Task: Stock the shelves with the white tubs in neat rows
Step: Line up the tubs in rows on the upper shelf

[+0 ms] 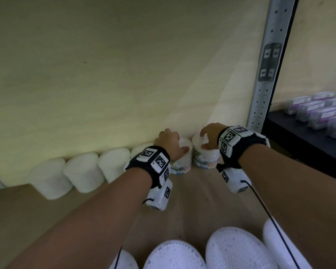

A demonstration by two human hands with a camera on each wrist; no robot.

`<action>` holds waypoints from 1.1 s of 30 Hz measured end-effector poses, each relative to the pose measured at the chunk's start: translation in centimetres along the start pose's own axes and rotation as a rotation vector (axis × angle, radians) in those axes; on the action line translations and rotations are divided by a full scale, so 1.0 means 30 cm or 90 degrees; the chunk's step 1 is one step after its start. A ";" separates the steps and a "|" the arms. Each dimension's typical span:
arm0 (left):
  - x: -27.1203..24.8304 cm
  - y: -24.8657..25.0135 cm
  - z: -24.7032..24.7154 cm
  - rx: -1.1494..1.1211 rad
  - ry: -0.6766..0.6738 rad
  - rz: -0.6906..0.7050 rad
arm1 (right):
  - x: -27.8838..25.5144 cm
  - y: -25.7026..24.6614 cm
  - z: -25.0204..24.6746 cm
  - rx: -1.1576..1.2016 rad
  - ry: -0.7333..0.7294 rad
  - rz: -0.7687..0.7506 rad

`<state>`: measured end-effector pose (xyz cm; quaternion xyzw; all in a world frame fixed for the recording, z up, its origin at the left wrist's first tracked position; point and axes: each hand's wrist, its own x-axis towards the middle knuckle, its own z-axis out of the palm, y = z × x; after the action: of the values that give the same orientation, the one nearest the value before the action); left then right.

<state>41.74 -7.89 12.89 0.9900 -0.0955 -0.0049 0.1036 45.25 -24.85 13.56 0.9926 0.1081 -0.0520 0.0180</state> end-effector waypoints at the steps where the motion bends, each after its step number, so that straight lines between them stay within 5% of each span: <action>1: 0.001 0.000 0.000 -0.002 0.000 0.001 | 0.002 0.001 0.002 -0.001 0.001 0.000; 33: -0.024 0.043 -0.061 0.065 -0.071 0.067 | 0.034 -0.006 0.006 -0.079 -0.035 0.044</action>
<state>40.86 -8.62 14.94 0.9858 -0.1532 -0.0494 0.0475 46.18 -24.48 13.26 0.9909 0.0765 -0.0721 0.0841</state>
